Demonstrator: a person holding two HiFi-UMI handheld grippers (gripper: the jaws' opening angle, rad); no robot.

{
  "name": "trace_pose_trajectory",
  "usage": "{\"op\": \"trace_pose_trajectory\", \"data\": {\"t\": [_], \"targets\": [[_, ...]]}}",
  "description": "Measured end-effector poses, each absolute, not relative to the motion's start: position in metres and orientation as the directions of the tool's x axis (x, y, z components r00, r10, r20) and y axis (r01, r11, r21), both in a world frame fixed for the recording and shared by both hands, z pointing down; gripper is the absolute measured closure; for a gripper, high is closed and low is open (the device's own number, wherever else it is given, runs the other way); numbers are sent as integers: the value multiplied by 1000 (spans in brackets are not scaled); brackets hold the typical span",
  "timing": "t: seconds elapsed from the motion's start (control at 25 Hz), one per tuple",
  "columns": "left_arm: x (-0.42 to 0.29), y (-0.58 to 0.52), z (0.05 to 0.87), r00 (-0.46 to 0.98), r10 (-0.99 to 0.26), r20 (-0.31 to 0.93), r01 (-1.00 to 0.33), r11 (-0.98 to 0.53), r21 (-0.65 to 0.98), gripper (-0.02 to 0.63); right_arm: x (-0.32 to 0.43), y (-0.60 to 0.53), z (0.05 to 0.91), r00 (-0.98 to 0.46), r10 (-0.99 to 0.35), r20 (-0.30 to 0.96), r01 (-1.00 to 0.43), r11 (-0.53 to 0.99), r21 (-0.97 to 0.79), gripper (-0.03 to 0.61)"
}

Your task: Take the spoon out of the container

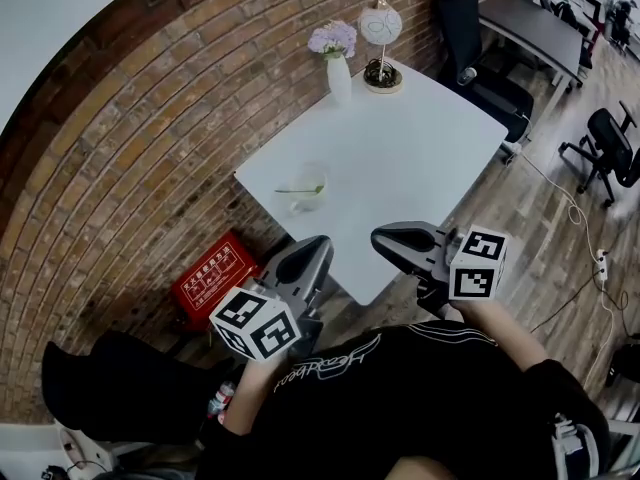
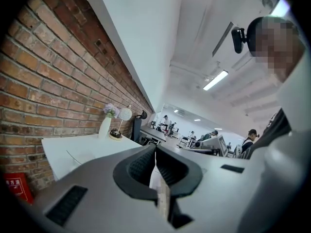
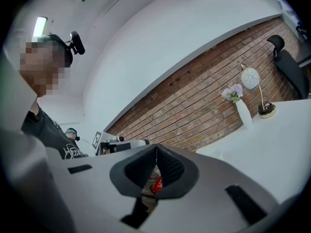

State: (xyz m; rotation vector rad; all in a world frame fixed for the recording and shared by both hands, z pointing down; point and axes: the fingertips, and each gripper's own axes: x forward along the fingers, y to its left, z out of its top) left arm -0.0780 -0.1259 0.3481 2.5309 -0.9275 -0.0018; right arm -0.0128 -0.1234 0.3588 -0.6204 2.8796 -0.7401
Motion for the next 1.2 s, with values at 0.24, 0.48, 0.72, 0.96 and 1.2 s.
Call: {"op": "trace_pose_trajectory", "data": {"t": [0.24,0.48,0.72,0.96,1.2], "targets": [[-78,-140,362,781,-606,152,-603,-667,437,609,-9,-136,370,-902,-431,9,-379,782,-496,581],[-72,-161,373,774,-602,196,-625,-673,396,607,-5,-161,378,-907,-421,13,-366,772,-519,581],[-83,-199,403,724,-634,272,-685,-614,394,580,-5,-196,388,-919,-394,29,-346,766,-542,581],[-106,-242,440,607,-705,368,-795,-522,310,503,-5,-230,401,-932,-358,60,-327,756,-567,581],[-134,-278,479,511,-741,436,-857,-398,327,433,-10,-259,413,-940,-328,93,-319,748,-583,581]]}}
